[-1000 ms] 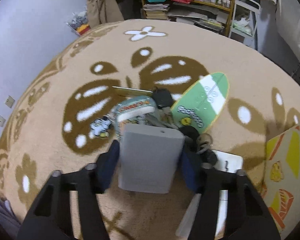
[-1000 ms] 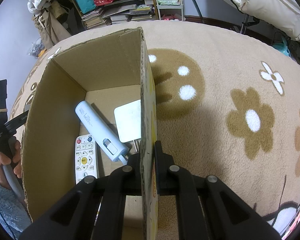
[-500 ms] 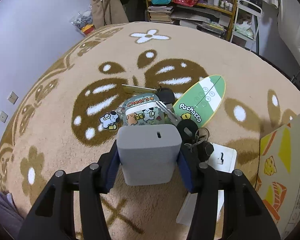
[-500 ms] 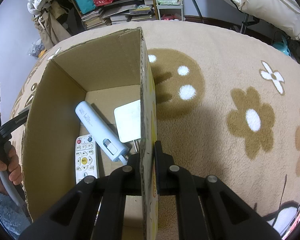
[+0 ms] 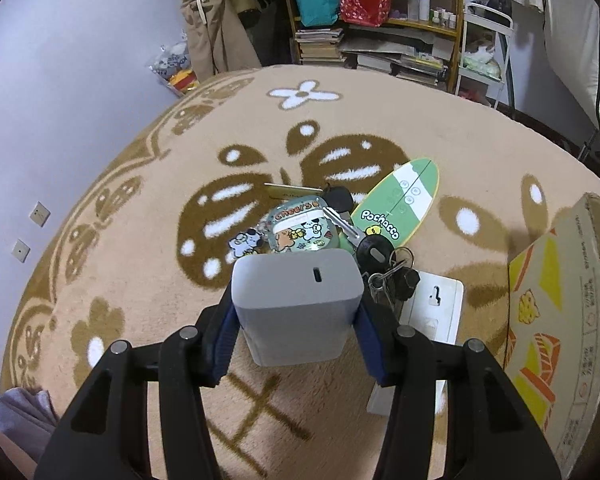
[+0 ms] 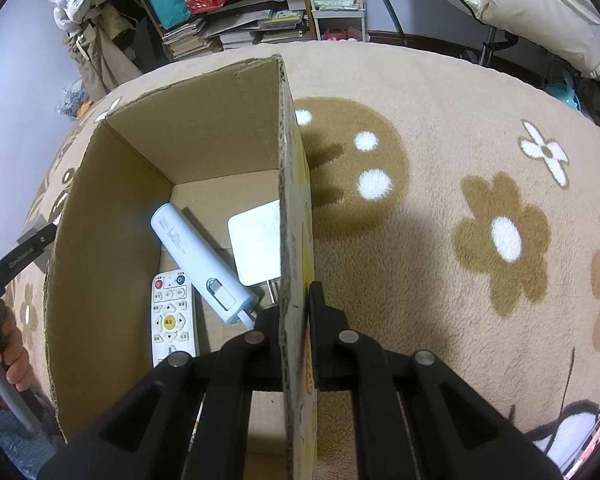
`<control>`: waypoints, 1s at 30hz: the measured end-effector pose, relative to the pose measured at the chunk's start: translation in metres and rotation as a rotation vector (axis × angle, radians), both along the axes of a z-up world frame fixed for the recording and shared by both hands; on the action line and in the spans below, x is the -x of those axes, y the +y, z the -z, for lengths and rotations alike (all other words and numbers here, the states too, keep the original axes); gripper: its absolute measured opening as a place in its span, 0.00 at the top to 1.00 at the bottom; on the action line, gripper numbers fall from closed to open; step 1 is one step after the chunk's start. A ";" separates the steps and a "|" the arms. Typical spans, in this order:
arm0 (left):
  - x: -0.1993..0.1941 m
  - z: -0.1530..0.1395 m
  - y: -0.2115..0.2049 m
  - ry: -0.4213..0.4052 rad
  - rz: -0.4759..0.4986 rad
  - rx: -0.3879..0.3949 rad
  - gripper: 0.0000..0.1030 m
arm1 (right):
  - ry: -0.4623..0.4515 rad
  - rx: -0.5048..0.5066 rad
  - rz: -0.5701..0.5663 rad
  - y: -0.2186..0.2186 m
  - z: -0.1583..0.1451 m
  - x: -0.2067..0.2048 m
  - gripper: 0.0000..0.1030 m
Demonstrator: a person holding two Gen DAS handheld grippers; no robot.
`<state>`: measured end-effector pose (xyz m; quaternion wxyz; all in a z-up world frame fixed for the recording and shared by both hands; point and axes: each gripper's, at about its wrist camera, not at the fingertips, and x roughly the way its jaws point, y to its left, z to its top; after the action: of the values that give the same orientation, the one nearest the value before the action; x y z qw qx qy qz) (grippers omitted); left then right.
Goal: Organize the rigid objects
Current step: 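Lift the grey power bank with the left tool and carry it over the box, then lower the grey power bank into the box and open the left tool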
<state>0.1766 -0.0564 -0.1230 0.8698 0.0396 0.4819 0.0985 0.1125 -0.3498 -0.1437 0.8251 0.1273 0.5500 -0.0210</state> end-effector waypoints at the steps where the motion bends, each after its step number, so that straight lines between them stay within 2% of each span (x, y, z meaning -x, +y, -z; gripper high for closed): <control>1: 0.002 -0.004 -0.001 -0.005 0.006 -0.002 0.50 | 0.000 0.000 0.000 0.000 0.000 0.000 0.92; 5: 0.009 -0.017 -0.006 -0.024 0.019 -0.006 0.50 | 0.000 0.000 0.000 0.000 0.000 0.000 0.92; 12: 0.019 -0.044 -0.019 -0.061 0.052 0.034 0.50 | 0.000 0.000 -0.001 0.000 0.000 0.000 0.92; 20: 0.036 -0.089 -0.039 -0.161 0.098 0.065 0.50 | 0.000 0.000 -0.001 0.000 0.000 0.000 0.92; 25: 0.047 -0.114 -0.058 -0.212 0.151 0.094 0.50 | 0.000 0.000 0.000 0.000 0.000 0.000 0.92; 30: 0.053 -0.126 -0.081 -0.213 0.220 0.133 0.50 | 0.000 -0.001 0.000 0.000 0.000 0.000 0.92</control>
<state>0.1238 -0.1374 0.0027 0.9221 0.0236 0.3853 -0.0259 0.1121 -0.3498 -0.1440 0.8252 0.1275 0.5499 -0.0208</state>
